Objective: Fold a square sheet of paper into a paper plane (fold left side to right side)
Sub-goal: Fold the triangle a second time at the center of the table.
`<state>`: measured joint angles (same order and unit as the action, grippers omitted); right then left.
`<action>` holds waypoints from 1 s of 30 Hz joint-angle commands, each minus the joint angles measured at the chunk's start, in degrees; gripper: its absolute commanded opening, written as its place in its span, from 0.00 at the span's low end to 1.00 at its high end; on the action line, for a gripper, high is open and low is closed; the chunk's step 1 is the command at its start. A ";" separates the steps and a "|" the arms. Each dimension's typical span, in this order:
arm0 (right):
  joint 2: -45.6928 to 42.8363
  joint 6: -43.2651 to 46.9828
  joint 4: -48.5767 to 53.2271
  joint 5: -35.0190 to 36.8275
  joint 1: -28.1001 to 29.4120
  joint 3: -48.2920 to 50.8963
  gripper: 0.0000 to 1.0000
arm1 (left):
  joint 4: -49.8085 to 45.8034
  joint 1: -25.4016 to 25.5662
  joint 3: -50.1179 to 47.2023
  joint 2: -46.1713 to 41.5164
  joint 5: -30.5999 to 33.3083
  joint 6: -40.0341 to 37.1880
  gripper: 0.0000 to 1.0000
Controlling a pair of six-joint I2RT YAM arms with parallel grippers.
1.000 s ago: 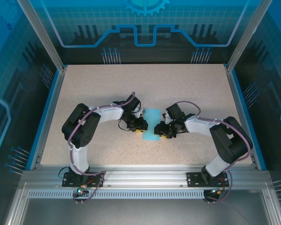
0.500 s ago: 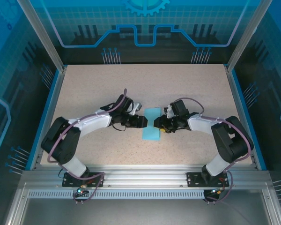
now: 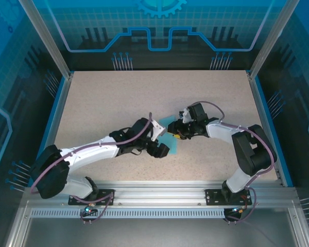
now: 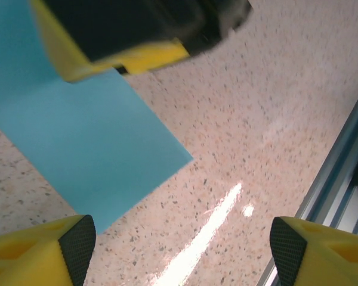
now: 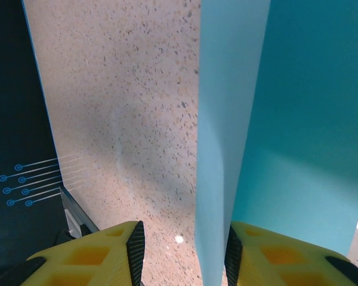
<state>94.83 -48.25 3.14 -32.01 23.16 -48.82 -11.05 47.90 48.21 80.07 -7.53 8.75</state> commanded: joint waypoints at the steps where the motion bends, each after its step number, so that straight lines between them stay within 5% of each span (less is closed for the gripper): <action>1: 1.39 0.02 1.68 -1.26 -0.80 -1.27 0.42 | -3.53 3.44 3.70 3.08 8.54 -4.86 0.80; 16: 2.19 -1.05 0.67 -0.95 -0.67 -1.25 0.42 | -14.30 12.69 17.53 19.82 27.00 -6.33 0.76; 25: 2.45 -1.25 -0.06 -1.24 -0.70 -1.16 0.42 | -15.52 12.77 19.62 23.46 30.28 -5.78 0.75; 30: 2.55 -1.19 0.04 -1.03 -0.71 -0.86 0.42 | -13.90 12.64 18.63 22.29 30.26 -5.68 0.63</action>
<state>96.66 -48.93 3.66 -31.99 23.14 -49.15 -24.77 60.51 66.22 103.13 21.26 2.94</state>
